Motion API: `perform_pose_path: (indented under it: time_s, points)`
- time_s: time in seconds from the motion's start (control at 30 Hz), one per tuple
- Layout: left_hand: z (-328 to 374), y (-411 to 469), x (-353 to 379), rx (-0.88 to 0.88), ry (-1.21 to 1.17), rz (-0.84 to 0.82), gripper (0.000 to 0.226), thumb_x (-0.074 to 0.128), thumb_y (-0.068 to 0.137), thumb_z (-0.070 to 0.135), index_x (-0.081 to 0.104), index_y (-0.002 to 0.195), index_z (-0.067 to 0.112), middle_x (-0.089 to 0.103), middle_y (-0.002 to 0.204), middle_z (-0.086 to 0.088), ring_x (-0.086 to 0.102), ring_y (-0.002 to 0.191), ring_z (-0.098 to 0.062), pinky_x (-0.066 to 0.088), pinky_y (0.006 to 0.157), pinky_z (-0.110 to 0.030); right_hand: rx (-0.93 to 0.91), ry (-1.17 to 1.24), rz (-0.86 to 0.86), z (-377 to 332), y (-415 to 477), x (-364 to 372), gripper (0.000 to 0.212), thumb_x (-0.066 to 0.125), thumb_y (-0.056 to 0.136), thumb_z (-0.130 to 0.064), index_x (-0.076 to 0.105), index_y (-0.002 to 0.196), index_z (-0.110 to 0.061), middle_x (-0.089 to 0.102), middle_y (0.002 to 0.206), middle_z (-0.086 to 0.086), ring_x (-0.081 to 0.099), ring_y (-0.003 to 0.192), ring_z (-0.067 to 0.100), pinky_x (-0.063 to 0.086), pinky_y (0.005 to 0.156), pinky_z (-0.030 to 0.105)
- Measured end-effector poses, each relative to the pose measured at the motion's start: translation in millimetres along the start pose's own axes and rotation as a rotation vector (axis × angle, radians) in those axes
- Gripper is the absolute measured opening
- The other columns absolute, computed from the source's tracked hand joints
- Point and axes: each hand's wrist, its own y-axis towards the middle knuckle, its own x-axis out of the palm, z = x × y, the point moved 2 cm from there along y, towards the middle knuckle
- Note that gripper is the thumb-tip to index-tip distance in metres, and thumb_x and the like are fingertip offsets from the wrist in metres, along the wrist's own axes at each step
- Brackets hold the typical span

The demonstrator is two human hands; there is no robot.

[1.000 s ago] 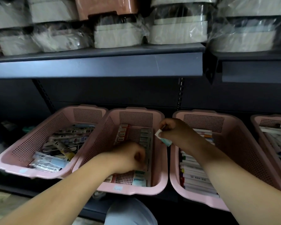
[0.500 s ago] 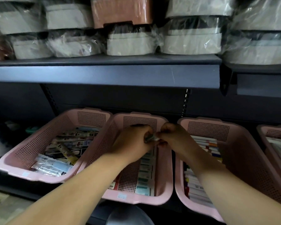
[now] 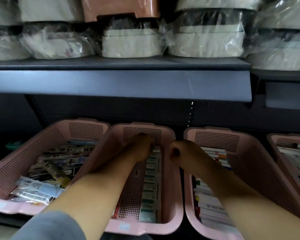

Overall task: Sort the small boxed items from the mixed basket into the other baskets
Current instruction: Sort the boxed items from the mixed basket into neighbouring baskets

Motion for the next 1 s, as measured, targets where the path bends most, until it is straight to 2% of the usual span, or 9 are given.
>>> perform_pose_path:
  time_s: [0.1, 0.2, 0.33, 0.53, 0.63, 0.73, 0.83, 1.0]
  points:
    - [-4.9, 9.9, 7.6, -0.01, 0.012, 0.024, 0.024, 0.051, 0.103, 0.039, 0.072, 0.097, 0.03, 0.071, 0.106, 0.005, 0.065, 0.096, -0.014, 0.054, 0.096, -0.044, 0.01, 0.022, -0.007, 3.0, 1.1, -1.0, 0.011, 0.062, 0.088, -0.013, 0.067, 0.085, -0.022, 0.062, 0.081, -0.011, 0.056, 0.07, -0.003, 0.038, 0.054, 0.011]
    - [-8.0, 14.0, 10.6, -0.033, -0.066, 0.04, 0.029, 0.046, 0.104, 0.033, 0.072, 0.095, 0.027, 0.07, 0.103, 0.004, 0.065, 0.093, -0.014, 0.053, 0.092, -0.043, 0.018, 0.018, -0.021, 4.4, 1.9, -3.4, 0.017, 0.062, 0.088, -0.013, 0.066, 0.084, -0.029, 0.06, 0.079, -0.016, 0.054, 0.068, -0.007, 0.036, 0.053, 0.009]
    - [-15.4, 21.8, 19.7, -0.062, -0.103, 0.052, 0.026, 0.05, 0.102, 0.03, 0.076, 0.097, 0.029, 0.072, 0.098, 0.012, 0.066, 0.092, -0.009, 0.047, 0.078, -0.028, 0.004, -0.014, -0.028, 4.3, 4.0, -5.0, 0.026, 0.062, 0.087, -0.011, 0.056, 0.073, -0.032, 0.056, 0.072, -0.012, 0.052, 0.063, -0.004, 0.039, 0.055, 0.009]
    - [-13.4, 19.0, 17.3, -0.067, -0.174, 0.018, 0.027, 0.049, 0.102, 0.035, 0.074, 0.094, 0.03, 0.073, 0.098, 0.008, 0.067, 0.091, -0.011, 0.053, 0.091, -0.039, 0.013, -0.011, -0.025, 5.7, 3.7, -2.9, 0.025, 0.062, 0.088, -0.014, 0.056, 0.074, -0.034, 0.056, 0.072, -0.014, 0.053, 0.065, -0.003, 0.035, 0.052, 0.011]
    - [-11.4, 18.1, 19.1, -0.077, -0.239, 0.028, 0.029, 0.047, 0.103, 0.035, 0.075, 0.097, 0.029, 0.074, 0.101, 0.007, 0.067, 0.091, -0.009, 0.049, 0.084, -0.034, 0.012, -0.011, -0.022, 6.5, 3.8, -2.2, 0.028, 0.063, 0.087, -0.015, 0.053, 0.07, -0.035, 0.056, 0.072, -0.014, 0.053, 0.065, -0.004, 0.033, 0.052, 0.011]
    - [-12.7, 22.8, 22.7, -0.069, -0.18, 0.026, 0.026, 0.051, 0.104, 0.032, 0.076, 0.106, 0.03, 0.074, 0.104, 0.008, 0.067, 0.095, -0.01, 0.045, 0.078, -0.026, 0.014, -0.02, -0.02, 5.3, 3.8, -3.0, 0.031, 0.062, 0.088, -0.015, 0.051, 0.068, -0.036, 0.054, 0.07, -0.014, 0.052, 0.063, -0.004, 0.033, 0.052, 0.011]
    - [-13.2, 22.5, 22.0, -0.082, -0.221, 0.025, 0.025, 0.051, 0.103, 0.038, 0.075, 0.1, 0.033, 0.069, 0.092, 0.014, 0.062, 0.085, -0.001, 0.039, 0.069, -0.022, 0.012, -0.018, -0.017, 4.5, 2.9, -3.6, 0.033, 0.062, 0.088, -0.014, 0.05, 0.067, -0.035, 0.053, 0.068, -0.014, 0.052, 0.061, -0.006, 0.035, 0.052, 0.01]
    - [-11.2, 17.6, 19.4, -0.12, -0.277, 0.025, 0.026, 0.049, 0.102, 0.039, 0.075, 0.099, 0.033, 0.07, 0.097, 0.012, 0.06, 0.085, -0.001, 0.036, 0.067, -0.022, 0.017, -0.011, -0.023, 3.9, 2.7, -4.5, 0.032, 0.062, 0.089, -0.014, 0.05, 0.068, -0.035, 0.053, 0.07, -0.014, 0.051, 0.061, -0.006, 0.035, 0.052, 0.009]
